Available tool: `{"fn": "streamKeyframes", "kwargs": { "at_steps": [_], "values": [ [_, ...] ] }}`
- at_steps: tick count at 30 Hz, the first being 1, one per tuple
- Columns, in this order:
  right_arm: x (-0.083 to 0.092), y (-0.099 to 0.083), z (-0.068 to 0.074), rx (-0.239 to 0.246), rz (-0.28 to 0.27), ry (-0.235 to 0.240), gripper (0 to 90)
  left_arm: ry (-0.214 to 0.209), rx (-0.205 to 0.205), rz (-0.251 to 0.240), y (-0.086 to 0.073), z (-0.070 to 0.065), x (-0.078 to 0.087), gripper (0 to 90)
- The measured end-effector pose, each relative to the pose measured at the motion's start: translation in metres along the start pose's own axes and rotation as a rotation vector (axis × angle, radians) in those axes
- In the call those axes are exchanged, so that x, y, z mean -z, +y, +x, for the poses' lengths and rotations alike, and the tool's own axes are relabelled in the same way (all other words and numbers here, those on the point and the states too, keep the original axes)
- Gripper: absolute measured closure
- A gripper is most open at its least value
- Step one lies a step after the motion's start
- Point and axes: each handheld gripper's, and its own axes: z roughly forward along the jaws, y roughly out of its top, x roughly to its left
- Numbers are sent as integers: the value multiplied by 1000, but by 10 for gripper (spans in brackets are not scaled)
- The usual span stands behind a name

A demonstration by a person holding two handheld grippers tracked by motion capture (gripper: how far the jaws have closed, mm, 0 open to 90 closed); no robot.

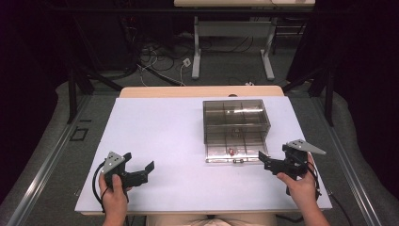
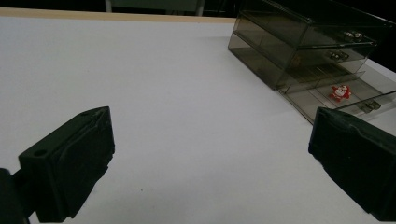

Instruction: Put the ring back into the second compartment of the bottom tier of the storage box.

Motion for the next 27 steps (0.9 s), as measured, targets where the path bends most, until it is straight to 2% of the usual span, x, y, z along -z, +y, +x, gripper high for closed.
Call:
{"fn": "streamKeyframes", "kwargs": {
  "at_steps": [4,7,12,15,27],
  "values": [
    [3,-4,-11,-13,0,-30,0,4,2,0,0,0,1,7],
    [6,-8,-20,-46,-3,-57,0,6,2,0,0,1,1,7],
    [7,-14,-28,-46,-14,-89,0,6,3,0,0,1,1,7],
    [7,-19,-36,-63,-31,-113,0,7,4,1,0,1,1,7],
    [3,-31,-52,-117,-53,-163,0,7,10,1,-1,2,1,7]
  ]
}}
